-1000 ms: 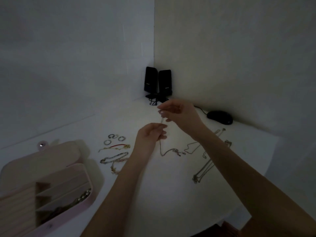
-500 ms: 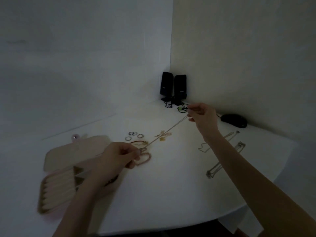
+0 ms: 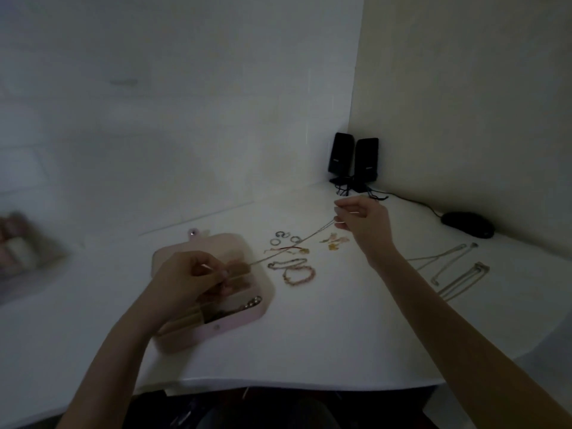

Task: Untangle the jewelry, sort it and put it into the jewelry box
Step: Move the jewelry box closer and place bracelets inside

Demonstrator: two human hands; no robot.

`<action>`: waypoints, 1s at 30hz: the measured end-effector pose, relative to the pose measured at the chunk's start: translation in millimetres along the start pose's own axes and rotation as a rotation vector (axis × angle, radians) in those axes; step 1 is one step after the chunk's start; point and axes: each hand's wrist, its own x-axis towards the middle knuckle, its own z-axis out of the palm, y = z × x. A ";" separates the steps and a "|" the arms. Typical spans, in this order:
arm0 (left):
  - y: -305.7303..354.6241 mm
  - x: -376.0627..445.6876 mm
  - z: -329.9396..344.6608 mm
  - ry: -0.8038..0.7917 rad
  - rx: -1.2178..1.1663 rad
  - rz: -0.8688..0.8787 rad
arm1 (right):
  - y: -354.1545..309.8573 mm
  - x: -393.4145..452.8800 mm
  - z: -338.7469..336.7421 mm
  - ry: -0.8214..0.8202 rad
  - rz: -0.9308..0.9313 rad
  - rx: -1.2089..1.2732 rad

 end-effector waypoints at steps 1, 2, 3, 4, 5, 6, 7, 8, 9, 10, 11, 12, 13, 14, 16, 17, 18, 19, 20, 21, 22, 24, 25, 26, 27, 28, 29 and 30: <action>-2.0 -1.8 -3.9 -0.013 0.012 -0.010 | -2.7 -1.2 3.6 -0.019 -0.006 0.000; -3.1 -3.9 -6.1 -0.027 0.031 -0.012 | -6.0 -2.4 7.1 -0.039 -0.011 0.001; -3.8 -5.8 -7.7 -0.037 0.052 -0.006 | -9.5 -3.6 10.3 -0.056 -0.016 0.001; -3.8 -8.2 -8.4 -0.044 0.078 0.006 | -13.1 -4.9 13.4 -0.071 -0.022 0.005; -4.2 -10.2 -8.7 -0.046 0.108 0.017 | -16.9 -6.4 16.6 -0.086 -0.027 0.013; -4.4 -12.0 -9.3 -0.045 0.149 0.032 | -20.8 -8.5 20.1 -0.104 -0.030 0.024; -5.3 -12.3 -10.3 -0.042 0.198 0.045 | -25.3 -11.4 23.9 -0.126 -0.033 0.036; -6.9 -11.9 -11.5 -0.036 0.246 0.053 | -29.9 -14.9 28.1 -0.150 -0.037 0.050; -8.6 -11.7 -13.1 -0.032 0.279 0.056 | -34.9 -19.0 32.8 -0.176 -0.043 0.067; -9.9 -11.5 -15.1 -0.033 0.299 0.060 | -39.8 -23.2 38.0 -0.203 -0.048 0.086; -11.1 -11.3 -17.0 -0.039 0.314 0.060 | -44.7 -27.7 43.4 -0.229 -0.051 0.108; -11.4 -11.5 -18.3 -0.050 0.335 0.064 | -49.6 -32.1 48.9 -0.256 -0.052 0.131; -11.2 -12.1 -19.5 -0.059 0.359 0.071 | -54.3 -36.4 54.3 -0.285 -0.053 0.153; -11.2 -12.3 -20.3 -0.058 0.377 0.078 | -58.9 -40.3 59.7 -0.316 -0.055 0.177; -9.8 -12.4 -21.7 -0.014 0.357 0.087 | -67.7 -47.7 70.2 -0.373 -0.055 0.225; -8.4 -12.2 -21.6 0.016 0.328 0.094 | -71.9 -51.3 75.5 -0.397 -0.052 0.250; -6.2 -12.5 -20.5 0.035 0.292 0.109 | -75.8 -54.8 80.7 -0.420 -0.047 0.275; -3.2 -13.0 -17.9 0.039 0.235 0.130 | -79.2 -58.1 86.1 -0.442 -0.045 0.296; 0.5 -14.0 -14.1 0.027 0.149 0.150 | -81.9 -61.1 91.3 -0.463 -0.046 0.312; 4.1 -16.0 -9.8 0.000 0.046 0.164 | -83.7 -63.7 96.1 -0.482 -0.049 0.322; 7.0 -17.8 -5.3 -0.028 -0.048 0.169 | -84.7 -65.9 100.1 -0.498 -0.055 0.327; 10.8 -20.9 1.3 -0.037 -0.132 0.174 | -84.2 -69.0 104.1 -0.512 -0.073 0.309; 11.1 -22.2 2.3 -0.013 -0.137 0.179 | -82.5 -69.6 103.3 -0.508 -0.079 0.291; 10.0 -23.0 1.9 0.025 -0.136 0.189 | -79.2 -69.3 101.0 -0.498 -0.075 0.271; 8.2 -23.7 0.4 0.063 -0.128 0.199 | -74.1 -68.5 97.4 -0.481 -0.062 0.240; 5.7 -24.3 -1.4 0.097 -0.097 0.211 | -67.7 -67.5 92.9 -0.463 -0.050 0.191; 3.4 -25.2 -3.2 0.124 -0.043 0.220 | -59.2 -66.2 88.3 -0.444 -0.047 0.110; 0.1 -25.8 -4.6 0.146 0.026 0.230 | -50.6 -65.2 83.7 -0.437 -0.053 -0.001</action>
